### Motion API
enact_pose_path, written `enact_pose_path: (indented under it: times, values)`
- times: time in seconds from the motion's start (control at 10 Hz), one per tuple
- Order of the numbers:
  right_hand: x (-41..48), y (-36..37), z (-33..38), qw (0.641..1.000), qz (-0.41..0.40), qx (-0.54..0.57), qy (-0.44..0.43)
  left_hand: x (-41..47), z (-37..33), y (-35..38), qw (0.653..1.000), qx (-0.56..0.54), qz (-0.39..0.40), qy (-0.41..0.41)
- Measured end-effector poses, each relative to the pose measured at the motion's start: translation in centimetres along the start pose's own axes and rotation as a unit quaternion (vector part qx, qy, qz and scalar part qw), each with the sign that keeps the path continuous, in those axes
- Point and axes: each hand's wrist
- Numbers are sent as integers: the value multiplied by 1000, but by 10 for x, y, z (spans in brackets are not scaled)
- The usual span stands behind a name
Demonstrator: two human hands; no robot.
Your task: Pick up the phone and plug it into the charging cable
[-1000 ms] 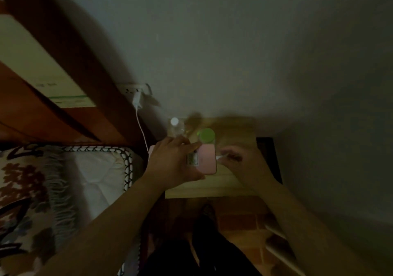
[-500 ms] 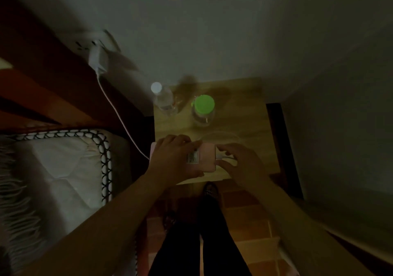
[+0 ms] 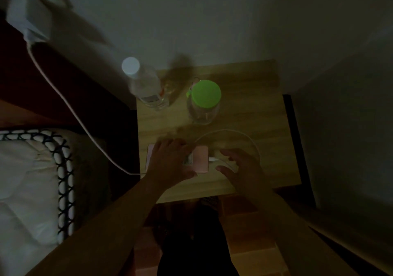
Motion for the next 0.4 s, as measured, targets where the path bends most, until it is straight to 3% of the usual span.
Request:
enact_pose_path:
  times: [0.4]
  values:
    - [17, 0, -7, 1000, -14, 22, -5, 8, 14, 14, 1000, -26, -1, -6]
Point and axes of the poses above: each hand's wrist, its own x-axis towards the middle knuckle, its own y-axis out of the palm, z = x × y, and after that the axes turned 3 degrees about -x, right-handed
